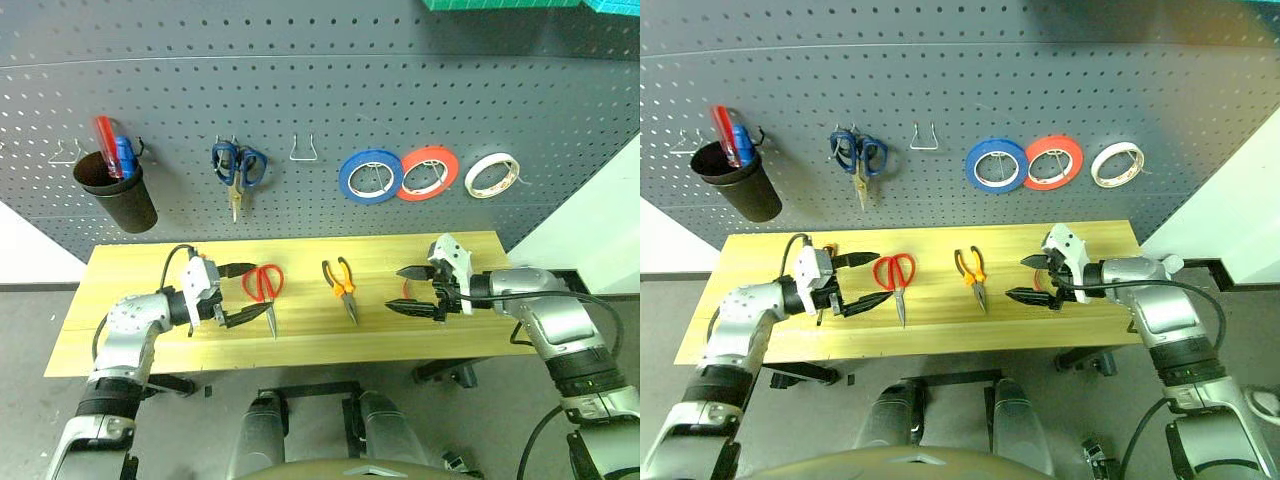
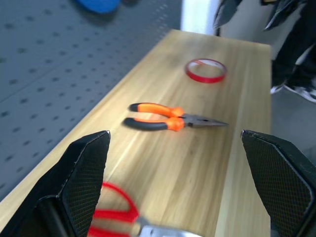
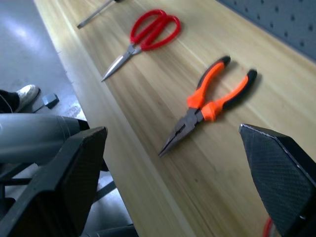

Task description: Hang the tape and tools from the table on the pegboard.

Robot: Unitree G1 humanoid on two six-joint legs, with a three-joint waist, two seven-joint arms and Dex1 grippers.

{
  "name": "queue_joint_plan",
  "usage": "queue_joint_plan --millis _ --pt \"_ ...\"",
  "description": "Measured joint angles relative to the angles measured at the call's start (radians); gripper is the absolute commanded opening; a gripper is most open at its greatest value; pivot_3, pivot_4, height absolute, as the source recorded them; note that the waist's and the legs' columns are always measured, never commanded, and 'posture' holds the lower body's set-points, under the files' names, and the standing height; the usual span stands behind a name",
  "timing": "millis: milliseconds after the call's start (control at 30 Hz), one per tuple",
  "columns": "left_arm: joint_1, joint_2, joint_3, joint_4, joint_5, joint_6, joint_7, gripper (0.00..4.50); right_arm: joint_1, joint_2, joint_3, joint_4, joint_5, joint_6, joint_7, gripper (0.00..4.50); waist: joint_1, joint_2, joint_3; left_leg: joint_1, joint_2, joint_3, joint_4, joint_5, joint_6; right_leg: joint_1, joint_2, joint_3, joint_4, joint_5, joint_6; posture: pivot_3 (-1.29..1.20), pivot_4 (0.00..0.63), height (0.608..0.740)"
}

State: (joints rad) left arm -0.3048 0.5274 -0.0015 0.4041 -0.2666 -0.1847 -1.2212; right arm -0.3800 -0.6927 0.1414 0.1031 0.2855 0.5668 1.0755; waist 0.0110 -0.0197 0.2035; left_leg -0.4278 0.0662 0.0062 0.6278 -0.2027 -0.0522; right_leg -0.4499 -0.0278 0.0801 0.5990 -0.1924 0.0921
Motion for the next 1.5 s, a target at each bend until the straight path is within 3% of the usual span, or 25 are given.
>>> queue_joint_plan --millis 300,533,1000,1333,1433,1500 --pt "-0.182 -0.085 -0.13 0.128 0.1 -0.003 -0.003 4.45 -0.083 -0.008 0.043 0.046 -0.053 0.123 -0.031 4.5 -0.02 0.0 0.047 -0.008 0.0 -0.001 0.002 0.0 0.001 -0.007 0.0 0.001 0.003 0.0 0.0 -0.02 0.313 0.74" --pt "-0.294 -0.171 -0.195 0.219 0.162 0.02 0.016 4.45 -0.092 -0.001 0.081 0.16 -0.167 0.083 -0.147 4.5 -0.03 -0.003 0.069 -0.014 -0.002 -0.004 0.005 -0.001 0.002 -0.017 0.001 0.001 0.016 -0.004 0.004 -0.05 0.345 0.74" --pt "-0.346 -0.225 -0.261 0.283 0.284 -0.006 0.119 4.45 -0.109 0.058 0.09 0.224 -0.21 0.067 -0.222 4.5 -0.068 -0.003 0.096 -0.014 -0.002 -0.006 0.007 0.0 0.002 -0.016 0.002 0.001 0.019 -0.004 0.005 -0.06 0.338 0.74" --pt "-0.309 -0.212 -0.259 0.248 0.293 0.005 0.153 4.45 -0.28 0.13 0.181 0.485 -0.343 -0.015 -0.234 4.5 -0.08 -0.003 0.096 -0.013 -0.002 -0.006 0.006 0.0 0.002 -0.016 0.002 0.0 0.019 -0.004 0.005 -0.02 0.331 0.74" --pt "-0.279 -0.204 -0.256 0.218 0.29 0.025 0.16 4.5 -0.319 0.138 0.2 0.536 -0.364 -0.023 -0.199 3.92 -0.08 -0.003 0.096 -0.013 -0.002 -0.006 0.006 0.0 0.002 -0.016 0.002 0.0 0.019 -0.004 0.005 -0.01 0.33 0.74" --pt "-0.248 -0.195 -0.251 0.177 0.274 0.049 0.153 4.5 -0.329 0.137 0.22 0.54 -0.383 -0.026 -0.163 3.26 -0.08 -0.003 0.096 -0.013 -0.002 -0.006 0.006 0.0 0.002 -0.016 0.002 0.0 0.019 -0.004 0.005 0.0 0.33 0.74"
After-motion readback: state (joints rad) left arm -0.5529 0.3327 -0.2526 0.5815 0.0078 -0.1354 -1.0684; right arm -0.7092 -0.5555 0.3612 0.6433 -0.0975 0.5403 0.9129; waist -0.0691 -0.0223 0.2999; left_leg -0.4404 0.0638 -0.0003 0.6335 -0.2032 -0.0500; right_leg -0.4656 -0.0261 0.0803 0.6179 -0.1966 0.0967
